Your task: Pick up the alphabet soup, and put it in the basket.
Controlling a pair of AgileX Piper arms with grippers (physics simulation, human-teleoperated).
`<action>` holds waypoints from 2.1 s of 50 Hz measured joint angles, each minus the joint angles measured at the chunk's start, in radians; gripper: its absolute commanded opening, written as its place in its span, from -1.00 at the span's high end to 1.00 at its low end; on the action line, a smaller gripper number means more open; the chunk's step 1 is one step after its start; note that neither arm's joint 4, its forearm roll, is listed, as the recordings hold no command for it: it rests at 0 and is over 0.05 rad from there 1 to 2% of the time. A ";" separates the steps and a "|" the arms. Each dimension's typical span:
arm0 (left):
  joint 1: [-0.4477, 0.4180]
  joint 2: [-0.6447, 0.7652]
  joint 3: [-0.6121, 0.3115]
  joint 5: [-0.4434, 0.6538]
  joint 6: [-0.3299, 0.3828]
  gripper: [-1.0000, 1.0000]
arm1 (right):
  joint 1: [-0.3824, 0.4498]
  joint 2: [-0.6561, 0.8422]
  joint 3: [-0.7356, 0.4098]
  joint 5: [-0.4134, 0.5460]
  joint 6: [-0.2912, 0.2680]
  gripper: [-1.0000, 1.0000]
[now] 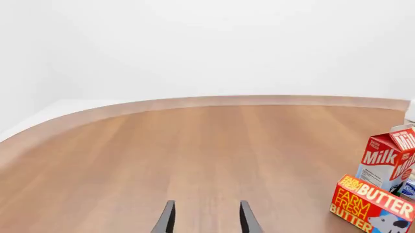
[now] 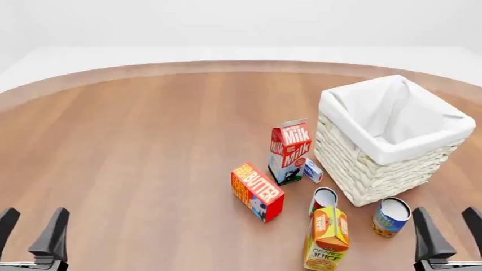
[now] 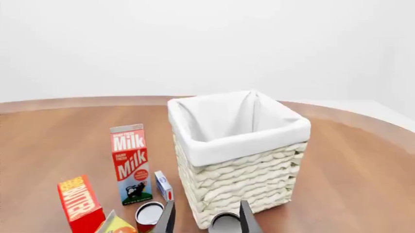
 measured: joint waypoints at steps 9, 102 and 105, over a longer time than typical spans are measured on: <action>0.000 0.000 0.000 0.000 0.000 -1.00 | 0.007 0.014 -0.017 0.006 -0.004 -1.00; 0.000 0.000 0.000 0.000 0.000 -1.00 | -0.062 0.288 -0.124 0.104 -0.045 -1.00; 0.000 0.000 0.000 0.000 0.000 -1.00 | -0.066 0.307 -0.114 0.086 -0.042 -1.00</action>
